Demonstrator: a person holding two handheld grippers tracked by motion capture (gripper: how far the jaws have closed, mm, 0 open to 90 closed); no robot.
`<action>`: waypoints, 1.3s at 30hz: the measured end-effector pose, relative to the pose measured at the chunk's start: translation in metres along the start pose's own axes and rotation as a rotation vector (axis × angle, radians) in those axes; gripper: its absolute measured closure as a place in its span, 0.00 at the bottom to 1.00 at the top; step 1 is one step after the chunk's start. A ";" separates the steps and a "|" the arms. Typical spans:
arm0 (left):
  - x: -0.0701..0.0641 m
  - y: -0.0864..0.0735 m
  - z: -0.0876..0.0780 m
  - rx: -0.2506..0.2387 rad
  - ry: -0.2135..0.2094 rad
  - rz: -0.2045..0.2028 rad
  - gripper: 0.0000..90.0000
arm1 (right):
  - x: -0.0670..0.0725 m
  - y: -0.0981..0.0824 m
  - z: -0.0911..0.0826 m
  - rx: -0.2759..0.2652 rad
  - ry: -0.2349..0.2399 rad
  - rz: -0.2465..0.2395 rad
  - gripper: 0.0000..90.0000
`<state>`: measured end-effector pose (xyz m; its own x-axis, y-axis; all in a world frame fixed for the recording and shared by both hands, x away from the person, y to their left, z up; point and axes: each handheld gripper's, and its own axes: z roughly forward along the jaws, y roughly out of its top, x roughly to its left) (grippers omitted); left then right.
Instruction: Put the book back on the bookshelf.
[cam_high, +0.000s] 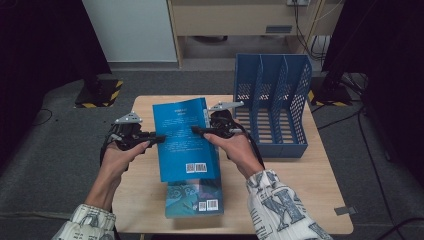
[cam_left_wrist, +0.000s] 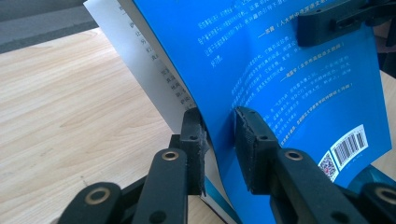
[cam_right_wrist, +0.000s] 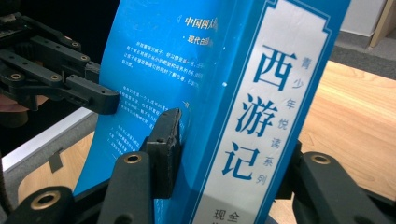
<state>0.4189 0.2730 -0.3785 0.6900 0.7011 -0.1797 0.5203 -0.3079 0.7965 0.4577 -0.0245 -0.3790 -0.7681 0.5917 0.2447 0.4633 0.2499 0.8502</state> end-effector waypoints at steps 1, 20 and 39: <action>0.000 0.001 0.000 0.001 0.002 -0.001 0.81 | 0.000 0.000 0.000 -0.002 -0.001 -0.001 0.61; 0.006 0.011 0.004 0.000 0.022 0.019 0.82 | -0.005 0.007 0.004 -0.016 -0.016 -0.002 0.62; 0.012 0.035 0.009 -0.033 0.101 0.045 0.83 | -0.019 0.023 0.010 -0.070 -0.047 -0.035 0.63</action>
<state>0.4501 0.2643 -0.3581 0.6571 0.7490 -0.0851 0.4719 -0.3207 0.8213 0.4874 -0.0226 -0.3690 -0.7609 0.6195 0.1930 0.4032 0.2182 0.8887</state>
